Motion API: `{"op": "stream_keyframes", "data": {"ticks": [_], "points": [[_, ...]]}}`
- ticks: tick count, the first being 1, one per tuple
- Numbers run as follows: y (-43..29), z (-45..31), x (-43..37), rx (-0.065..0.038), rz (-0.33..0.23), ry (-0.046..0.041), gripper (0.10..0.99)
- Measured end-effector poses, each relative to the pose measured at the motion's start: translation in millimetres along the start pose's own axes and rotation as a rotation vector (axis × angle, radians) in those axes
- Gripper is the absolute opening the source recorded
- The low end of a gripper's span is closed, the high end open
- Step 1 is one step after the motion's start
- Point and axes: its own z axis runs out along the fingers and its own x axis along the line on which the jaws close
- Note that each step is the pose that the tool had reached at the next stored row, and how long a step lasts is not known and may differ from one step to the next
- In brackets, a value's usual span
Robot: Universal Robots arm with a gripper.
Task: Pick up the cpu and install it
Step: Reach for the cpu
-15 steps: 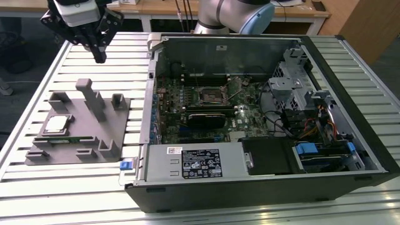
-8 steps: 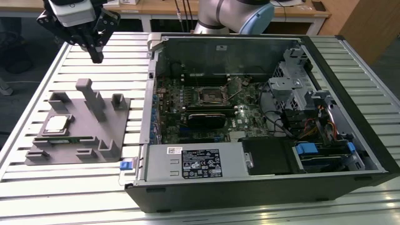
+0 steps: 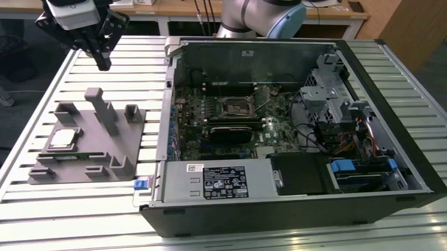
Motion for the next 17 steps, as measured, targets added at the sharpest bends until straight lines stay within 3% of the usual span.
{"op": "stream_keyframes", "data": {"ticks": [17], "points": [[-1.1,0.0,15.1,0.000,0.000,0.0001,0.106]]}}
